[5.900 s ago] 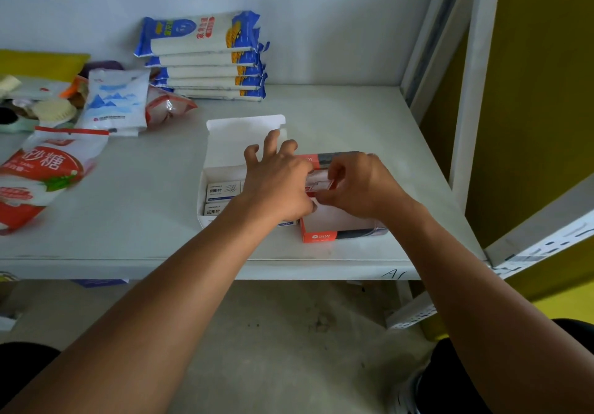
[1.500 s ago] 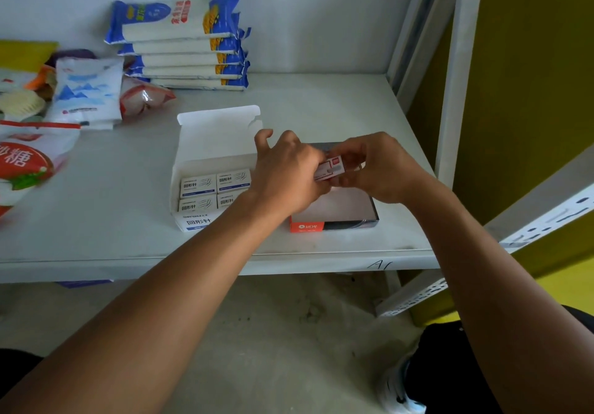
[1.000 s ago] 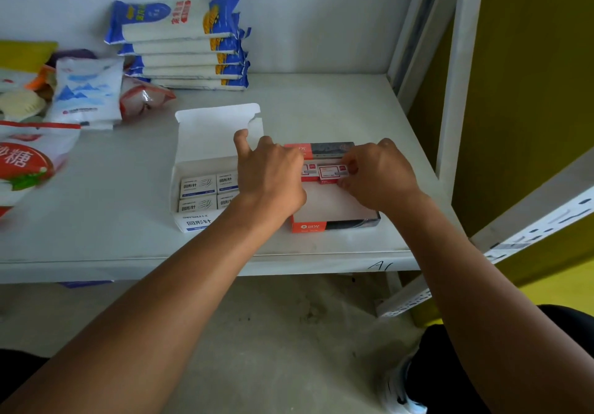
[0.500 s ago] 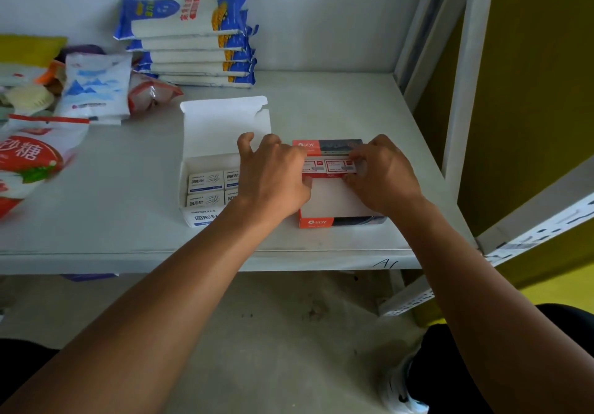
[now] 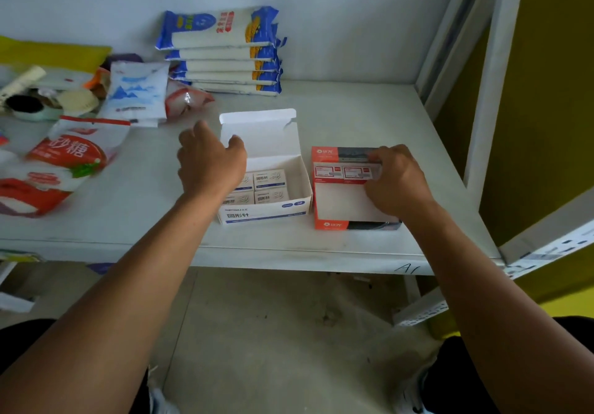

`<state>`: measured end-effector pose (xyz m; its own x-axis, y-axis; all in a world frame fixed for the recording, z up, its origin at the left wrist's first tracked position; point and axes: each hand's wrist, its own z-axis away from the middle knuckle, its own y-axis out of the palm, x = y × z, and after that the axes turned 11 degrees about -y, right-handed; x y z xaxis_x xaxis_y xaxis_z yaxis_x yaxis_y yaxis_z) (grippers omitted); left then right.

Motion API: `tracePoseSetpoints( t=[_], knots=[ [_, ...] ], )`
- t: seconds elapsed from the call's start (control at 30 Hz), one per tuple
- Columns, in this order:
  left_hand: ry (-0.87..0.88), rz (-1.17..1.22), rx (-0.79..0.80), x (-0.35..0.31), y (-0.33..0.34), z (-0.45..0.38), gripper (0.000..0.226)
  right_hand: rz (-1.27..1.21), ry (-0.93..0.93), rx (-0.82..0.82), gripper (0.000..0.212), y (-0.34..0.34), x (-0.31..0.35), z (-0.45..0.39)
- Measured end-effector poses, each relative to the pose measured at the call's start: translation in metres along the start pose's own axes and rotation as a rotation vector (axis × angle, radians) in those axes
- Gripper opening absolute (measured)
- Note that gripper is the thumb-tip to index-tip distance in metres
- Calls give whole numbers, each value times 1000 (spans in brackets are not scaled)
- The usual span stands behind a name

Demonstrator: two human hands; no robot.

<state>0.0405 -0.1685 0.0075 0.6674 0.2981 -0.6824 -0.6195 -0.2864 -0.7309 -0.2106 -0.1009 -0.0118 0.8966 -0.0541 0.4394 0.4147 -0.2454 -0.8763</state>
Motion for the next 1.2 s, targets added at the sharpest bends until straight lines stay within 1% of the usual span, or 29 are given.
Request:
tracePoseSetpoints(
  t=[0.07, 0.1, 0.13, 0.17, 0.23, 0.3, 0.37, 0.4, 0.47, 0.5, 0.53, 0.57, 0.63, 0.73, 0.8, 0.87, 0.93, 1.03, 1.2],
  knots=[
    [-94, 33, 131, 7, 2, -2, 48, 11, -8, 4, 46, 0, 3, 0],
    [-101, 66, 172, 11, 4, -4, 38, 13, -12, 6, 47, -1, 5, 1],
    [-91, 104, 186, 14, 7, -6, 26, 10, -13, 12, 47, -1, 5, 1],
    [-79, 140, 186, 17, 9, -8, 19, 11, -14, 22, 47, -2, 6, 2],
    [-64, 215, 169, 19, 11, -8, 21, 30, -35, 17, 47, -2, 6, 2],
    [-56, 323, 168, 17, 10, -8, 23, 15, -72, -46, 44, -2, 10, -3],
    [-69, 448, 198, 12, 7, -7, 23, -88, -98, -95, 43, -1, 24, -11],
    [-102, 532, 219, 10, 6, -8, 23, -165, -106, -85, 46, 0, 33, -16],
    [-202, 769, 286, 9, 2, -10, 22, -390, -115, -11, 59, 3, 52, -24],
    [-248, 891, 323, 9, -1, -9, 26, -526, -120, 28, 65, 4, 60, -26],
    [-268, 969, 340, 10, -4, -8, 31, -638, -135, 57, 67, 4, 66, -26],
    [-244, 982, 338, 12, -8, -6, 34, -701, -164, 80, 66, 4, 70, -25],
    [-86, 869, 295, 20, -15, -3, 40, -712, -266, 128, 55, 3, 72, -17],
    [226, 586, 258, 44, -18, 3, 35, -559, -403, 206, 46, 8, 66, -4],
    [451, 359, 236, 61, -13, 8, 34, -443, -434, 209, 45, 13, 63, 3],
    [645, 178, 186, 68, -9, 12, 31, -411, -427, 190, 46, 16, 63, 6],
    [705, 80, 171, 72, -6, 12, 38, -410, -414, 183, 46, 17, 65, 5],
    [735, -46, 142, 75, -6, 14, 46, -402, -406, 178, 39, 17, 67, 5],
    [759, -69, 137, 76, -5, 19, 48, -472, -338, 185, 42, 20, 63, 6]
  ],
)
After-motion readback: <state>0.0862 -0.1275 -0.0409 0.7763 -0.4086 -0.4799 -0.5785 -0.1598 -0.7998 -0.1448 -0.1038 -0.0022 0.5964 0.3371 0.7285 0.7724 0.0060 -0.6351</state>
